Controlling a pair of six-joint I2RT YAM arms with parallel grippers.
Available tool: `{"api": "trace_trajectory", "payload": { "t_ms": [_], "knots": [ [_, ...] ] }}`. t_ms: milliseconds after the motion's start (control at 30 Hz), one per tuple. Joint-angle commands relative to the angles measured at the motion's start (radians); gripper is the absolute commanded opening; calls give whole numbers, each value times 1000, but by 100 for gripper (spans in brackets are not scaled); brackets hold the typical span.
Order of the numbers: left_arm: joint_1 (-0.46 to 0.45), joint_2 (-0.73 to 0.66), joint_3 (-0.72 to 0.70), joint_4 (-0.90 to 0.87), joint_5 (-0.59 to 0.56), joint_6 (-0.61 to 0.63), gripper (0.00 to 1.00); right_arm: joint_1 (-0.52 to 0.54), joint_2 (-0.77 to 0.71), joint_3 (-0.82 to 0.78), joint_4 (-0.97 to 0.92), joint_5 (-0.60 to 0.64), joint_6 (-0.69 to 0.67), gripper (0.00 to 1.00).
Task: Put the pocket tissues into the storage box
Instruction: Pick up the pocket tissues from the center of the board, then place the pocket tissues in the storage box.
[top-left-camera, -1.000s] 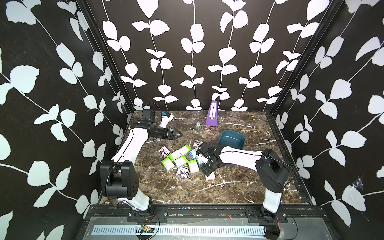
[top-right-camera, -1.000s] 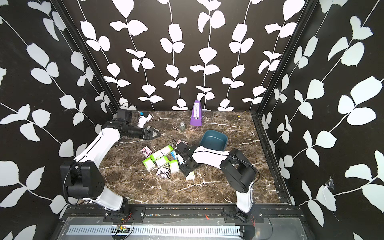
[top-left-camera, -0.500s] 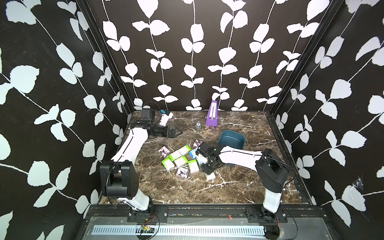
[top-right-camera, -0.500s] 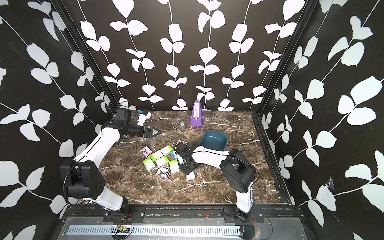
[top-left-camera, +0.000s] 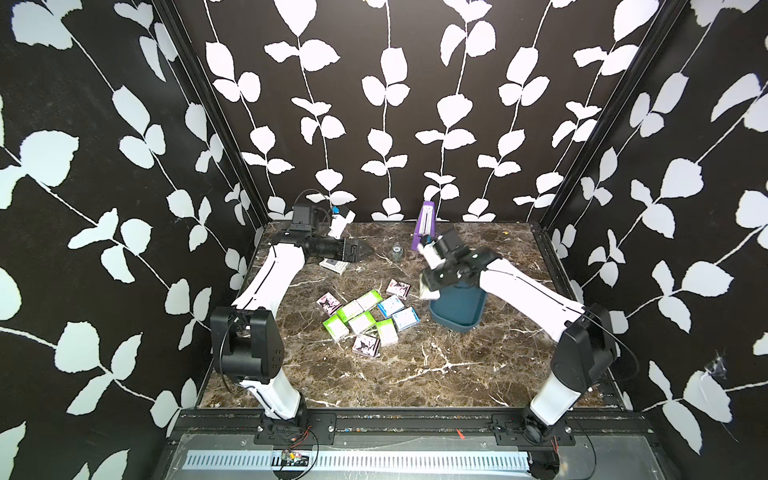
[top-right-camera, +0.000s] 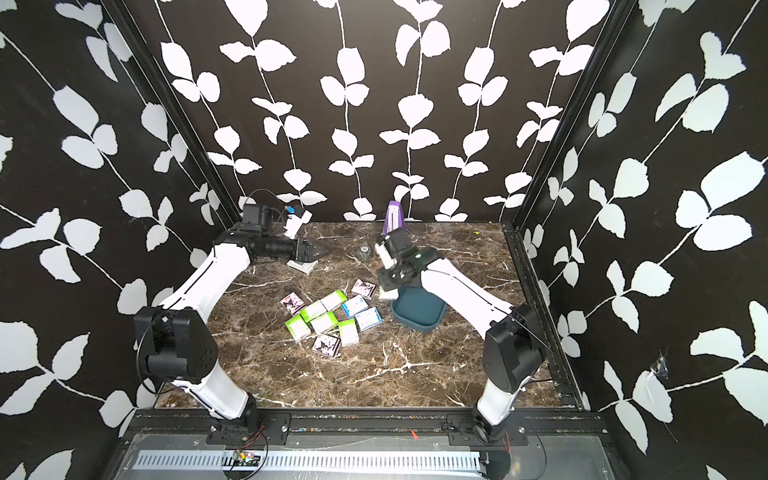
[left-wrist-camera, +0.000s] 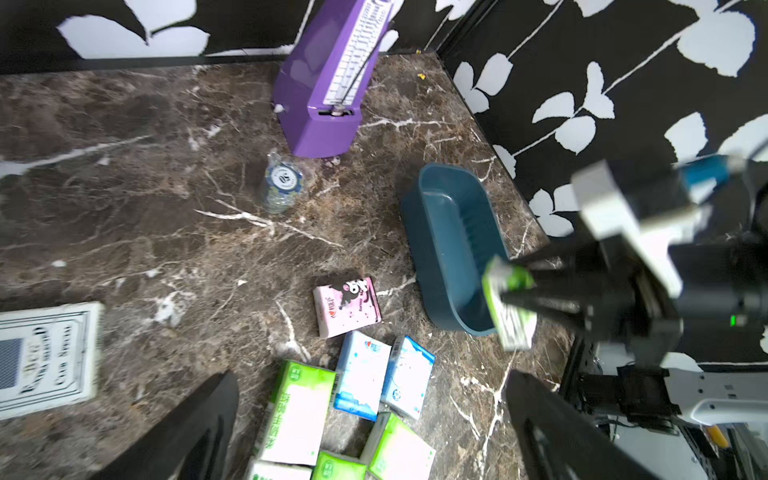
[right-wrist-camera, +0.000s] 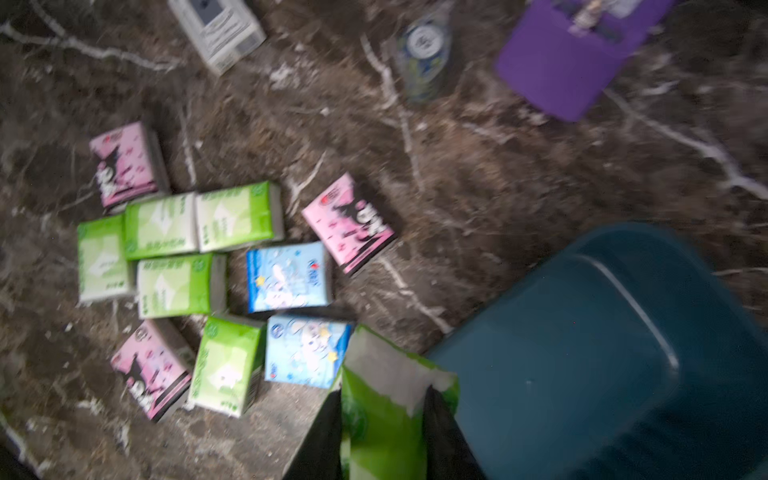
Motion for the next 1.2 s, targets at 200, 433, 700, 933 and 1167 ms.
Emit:
{"api": "trace_trajectory", "payload": {
  "t_ms": [200, 433, 700, 933, 1167],
  "knots": [
    [-28, -38, -23, 17, -4, 11, 99, -158, 212, 219, -170, 88, 47, 31],
    [-31, -48, -11, -9, -4, 29, 99, -235, 330, 257, -135, 75, 108, 31],
    [-38, -50, -18, 0, -6, 19, 99, -257, 404, 310, -109, 79, 130, 32],
    [-43, -51, -28, 4, -8, 12, 99, -257, 470, 363, -98, 74, 138, 37],
    [-42, -60, -28, -3, -19, 19, 99, -257, 484, 381, -90, 76, 130, 52]
  ]
}}
